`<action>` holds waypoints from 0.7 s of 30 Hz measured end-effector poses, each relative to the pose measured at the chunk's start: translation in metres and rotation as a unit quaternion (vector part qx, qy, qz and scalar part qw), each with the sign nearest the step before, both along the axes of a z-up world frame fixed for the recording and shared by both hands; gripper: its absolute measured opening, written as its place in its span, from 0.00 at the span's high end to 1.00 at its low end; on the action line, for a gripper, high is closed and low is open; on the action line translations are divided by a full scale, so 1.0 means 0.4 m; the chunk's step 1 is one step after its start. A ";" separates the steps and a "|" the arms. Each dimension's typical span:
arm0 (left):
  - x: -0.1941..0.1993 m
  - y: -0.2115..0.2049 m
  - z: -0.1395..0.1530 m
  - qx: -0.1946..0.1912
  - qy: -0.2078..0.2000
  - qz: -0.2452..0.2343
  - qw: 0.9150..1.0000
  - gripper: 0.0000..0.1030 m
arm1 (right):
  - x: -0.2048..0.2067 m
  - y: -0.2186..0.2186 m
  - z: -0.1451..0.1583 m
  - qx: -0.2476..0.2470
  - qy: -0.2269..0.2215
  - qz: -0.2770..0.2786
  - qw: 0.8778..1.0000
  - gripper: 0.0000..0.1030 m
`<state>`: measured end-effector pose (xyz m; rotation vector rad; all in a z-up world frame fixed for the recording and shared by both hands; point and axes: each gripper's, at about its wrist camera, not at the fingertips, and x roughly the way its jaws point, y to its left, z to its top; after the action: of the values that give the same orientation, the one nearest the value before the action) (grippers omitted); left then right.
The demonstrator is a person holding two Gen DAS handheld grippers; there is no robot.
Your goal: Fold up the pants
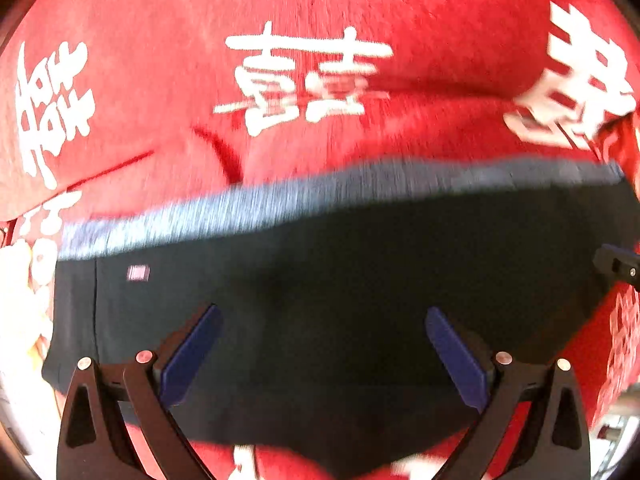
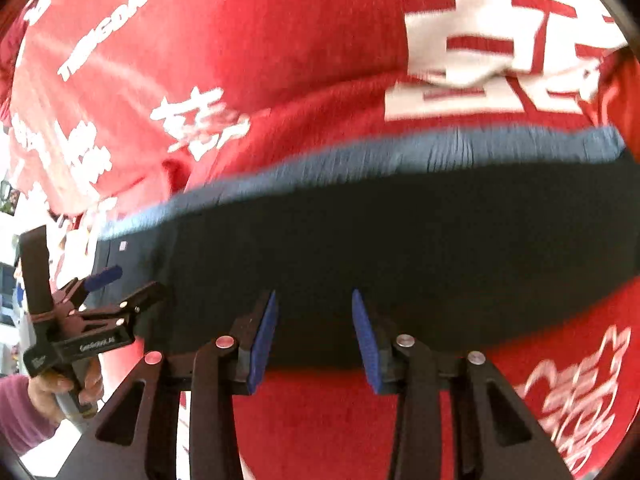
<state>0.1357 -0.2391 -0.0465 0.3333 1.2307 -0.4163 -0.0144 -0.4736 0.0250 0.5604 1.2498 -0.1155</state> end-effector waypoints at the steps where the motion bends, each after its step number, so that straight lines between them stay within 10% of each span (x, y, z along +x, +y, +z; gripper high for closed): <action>1: 0.023 -0.017 -0.010 0.001 -0.003 0.008 1.000 0.00 | 0.026 -0.018 -0.011 0.003 0.000 -0.005 1.000 0.59; 10: 0.162 -0.050 -0.118 0.012 0.004 0.092 0.996 0.00 | 0.215 -0.051 -0.118 -0.028 0.015 0.037 0.999 0.66; 13: 0.163 -0.041 -0.126 0.004 0.008 0.095 0.995 0.00 | 0.226 -0.101 -0.145 -0.046 0.020 0.009 0.999 0.81; 21: 0.160 -0.045 -0.125 0.016 -0.003 0.084 0.996 0.00 | 0.168 -0.192 -0.125 -0.032 0.028 -0.074 0.996 0.78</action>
<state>0.1997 -0.2572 -0.0963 0.2559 1.2493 -0.2502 0.0526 -0.5506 -0.0248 0.5975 1.2545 -0.2960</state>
